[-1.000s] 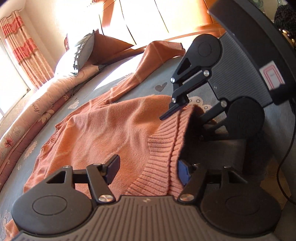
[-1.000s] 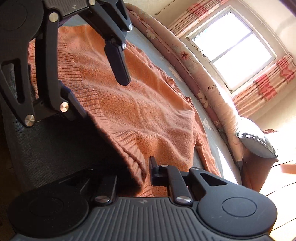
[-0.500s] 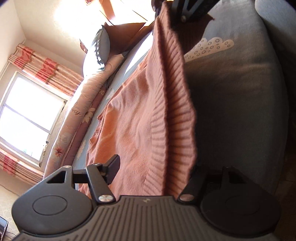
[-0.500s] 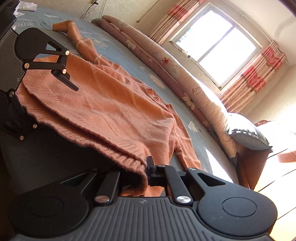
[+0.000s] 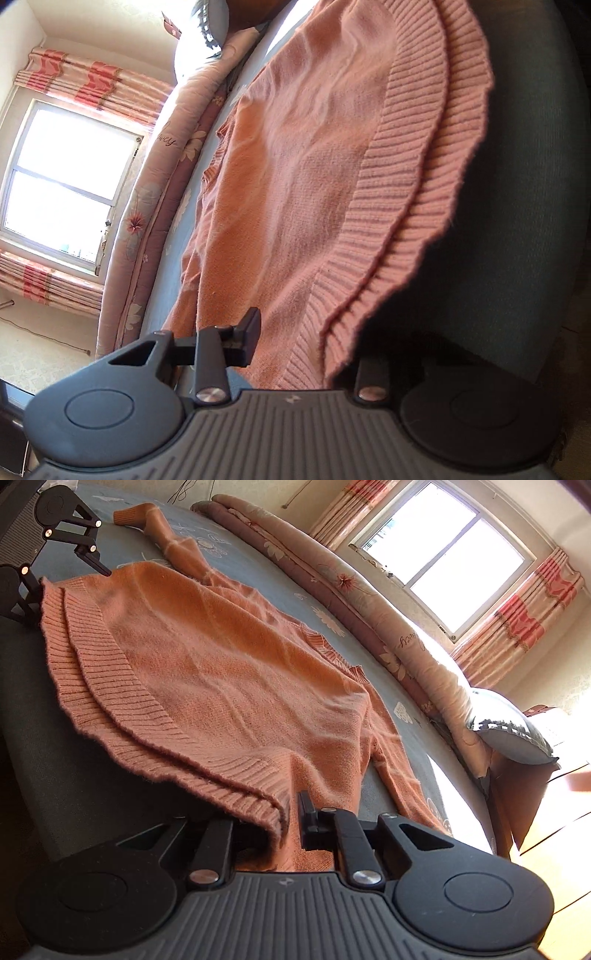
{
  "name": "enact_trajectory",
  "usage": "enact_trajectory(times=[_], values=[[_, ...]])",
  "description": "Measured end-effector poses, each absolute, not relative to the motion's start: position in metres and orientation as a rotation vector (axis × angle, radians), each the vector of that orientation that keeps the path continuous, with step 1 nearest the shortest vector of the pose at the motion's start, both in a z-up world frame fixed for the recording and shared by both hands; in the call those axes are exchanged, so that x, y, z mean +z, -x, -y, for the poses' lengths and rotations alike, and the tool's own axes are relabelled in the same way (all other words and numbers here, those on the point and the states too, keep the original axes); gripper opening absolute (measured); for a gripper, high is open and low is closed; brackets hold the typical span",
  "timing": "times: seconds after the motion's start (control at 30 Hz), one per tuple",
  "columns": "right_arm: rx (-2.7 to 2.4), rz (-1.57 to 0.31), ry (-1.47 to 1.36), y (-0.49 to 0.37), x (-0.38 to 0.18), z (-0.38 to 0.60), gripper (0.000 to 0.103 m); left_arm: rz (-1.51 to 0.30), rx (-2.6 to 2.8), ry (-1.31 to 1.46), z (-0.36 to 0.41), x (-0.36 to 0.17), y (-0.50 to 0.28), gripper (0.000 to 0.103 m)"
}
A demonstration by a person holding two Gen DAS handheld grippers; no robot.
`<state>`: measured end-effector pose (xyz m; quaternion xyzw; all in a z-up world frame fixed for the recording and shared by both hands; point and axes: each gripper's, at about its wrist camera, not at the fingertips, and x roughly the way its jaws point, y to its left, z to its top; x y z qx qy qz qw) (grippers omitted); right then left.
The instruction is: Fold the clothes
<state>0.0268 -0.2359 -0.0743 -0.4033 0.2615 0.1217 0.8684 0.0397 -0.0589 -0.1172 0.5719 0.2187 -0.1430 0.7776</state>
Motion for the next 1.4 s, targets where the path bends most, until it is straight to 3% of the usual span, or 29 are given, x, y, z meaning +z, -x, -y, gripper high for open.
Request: enact_trajectory(times=[0.07,0.13,0.2,0.73,1.07,1.13,1.2,1.4], values=[[0.258,-0.564,0.868,-0.027,-0.084,0.234,0.026,-0.473,-0.319,-1.258,0.06,-0.117,-0.04,0.033],[0.265,-0.583,0.892,-0.027,-0.094,0.232,0.026,-0.489,-0.357,-1.281,0.058,-0.117,-0.04,0.023],[0.286,-0.606,0.907,-0.027,-0.101,0.232,0.008,-0.501,-0.394,-1.306,0.057,-0.115,-0.039,0.006],[0.391,-0.618,1.004,0.007,-0.048,0.232,0.008,-0.395,-0.657,-1.413,0.036,-0.05,-0.013,0.004],[0.468,-0.734,1.066,0.004,-0.068,0.229,0.009,-0.525,-0.752,-1.401,0.037,-0.087,-0.012,0.005],[0.472,-0.758,1.083,0.002,-0.075,0.226,0.011,-0.542,-0.76,-1.402,0.034,-0.092,-0.008,0.006],[0.491,-0.785,1.091,0.003,-0.076,0.224,0.02,-0.564,-0.776,-1.372,0.031,-0.085,-0.005,0.011],[0.594,-0.804,0.982,0.015,-0.049,0.227,0.023,-0.66,-0.834,-1.225,0.022,-0.043,0.003,0.014]])
